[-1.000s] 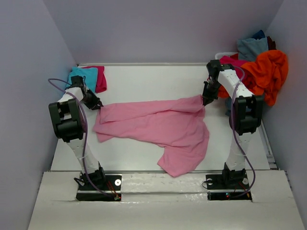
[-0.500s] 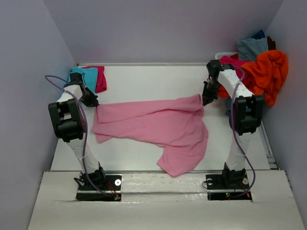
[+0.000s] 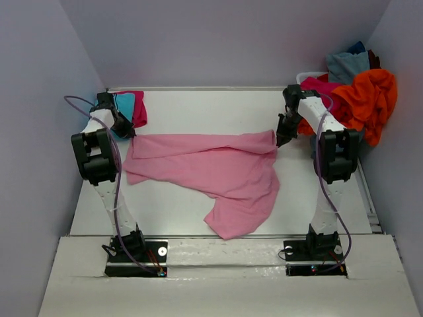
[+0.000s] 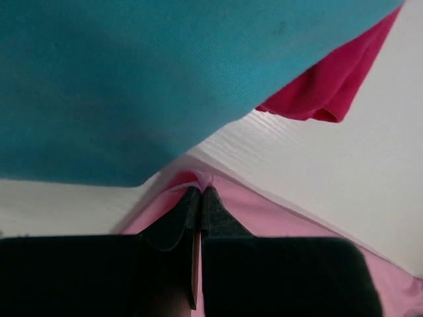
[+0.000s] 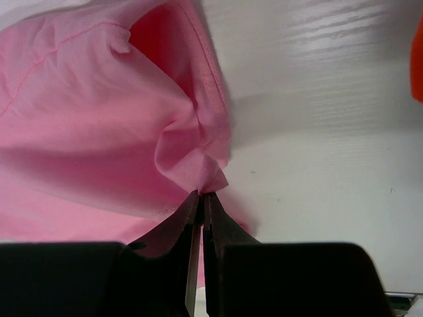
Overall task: Fold and stack the t-shirts
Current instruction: Fold the flattened T-shirt at the center of the board.
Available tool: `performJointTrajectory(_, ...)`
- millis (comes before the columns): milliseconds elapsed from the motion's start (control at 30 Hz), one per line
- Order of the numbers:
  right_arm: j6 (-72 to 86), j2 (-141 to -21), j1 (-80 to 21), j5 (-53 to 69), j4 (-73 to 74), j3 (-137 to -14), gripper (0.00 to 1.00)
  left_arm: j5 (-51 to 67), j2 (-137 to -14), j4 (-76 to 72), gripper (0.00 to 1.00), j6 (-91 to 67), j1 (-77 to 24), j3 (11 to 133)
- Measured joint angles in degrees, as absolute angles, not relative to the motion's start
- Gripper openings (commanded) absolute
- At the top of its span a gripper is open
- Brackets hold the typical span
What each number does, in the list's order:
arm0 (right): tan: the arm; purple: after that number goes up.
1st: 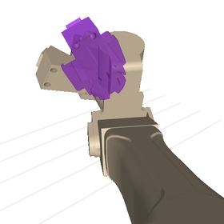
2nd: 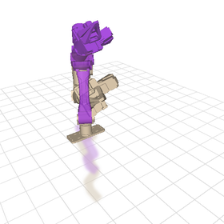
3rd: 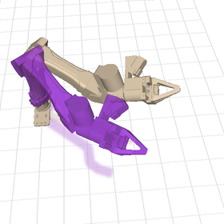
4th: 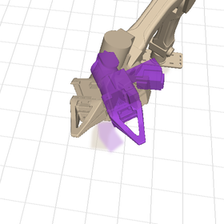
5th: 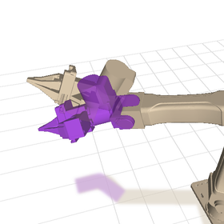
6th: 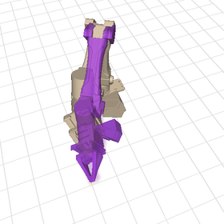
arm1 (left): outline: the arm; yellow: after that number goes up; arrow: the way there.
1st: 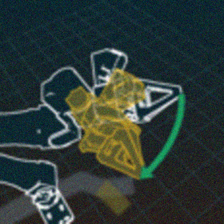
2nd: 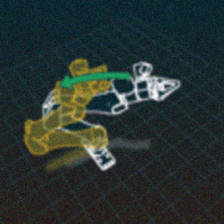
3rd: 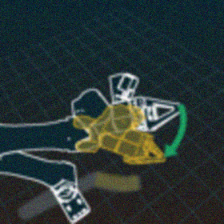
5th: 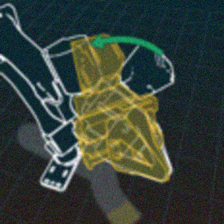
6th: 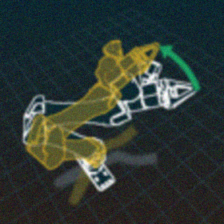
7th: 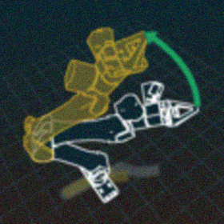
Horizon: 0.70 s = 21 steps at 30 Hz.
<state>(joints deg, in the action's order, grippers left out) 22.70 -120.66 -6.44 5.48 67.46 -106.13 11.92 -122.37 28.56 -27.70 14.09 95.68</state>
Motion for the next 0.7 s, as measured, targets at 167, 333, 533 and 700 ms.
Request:
performJointTrajectory(167,22.7,-123.6,-6.4,7.3,66.0,-107.3,0.21,11.8,-125.3,28.4,0.41,-28.1,13.6,96.7)
performJointTrajectory(333,22.3,-125.3,-6.4,9.0,64.0,-108.2,0.55,11.3,-125.4,28.0,0.67,-28.6,12.8,97.8)
performJointTrajectory(533,21.8,-125.3,-6.8,9.6,62.1,-108.7,0.62,8.8,-125.0,27.9,0.72,-28.4,11.9,98.0)
performJointTrajectory(700,21.8,-125.3,-7.2,9.4,62.1,-108.7,0.63,5.1,-122.9,29.0,0.72,-28.3,11.6,97.7)
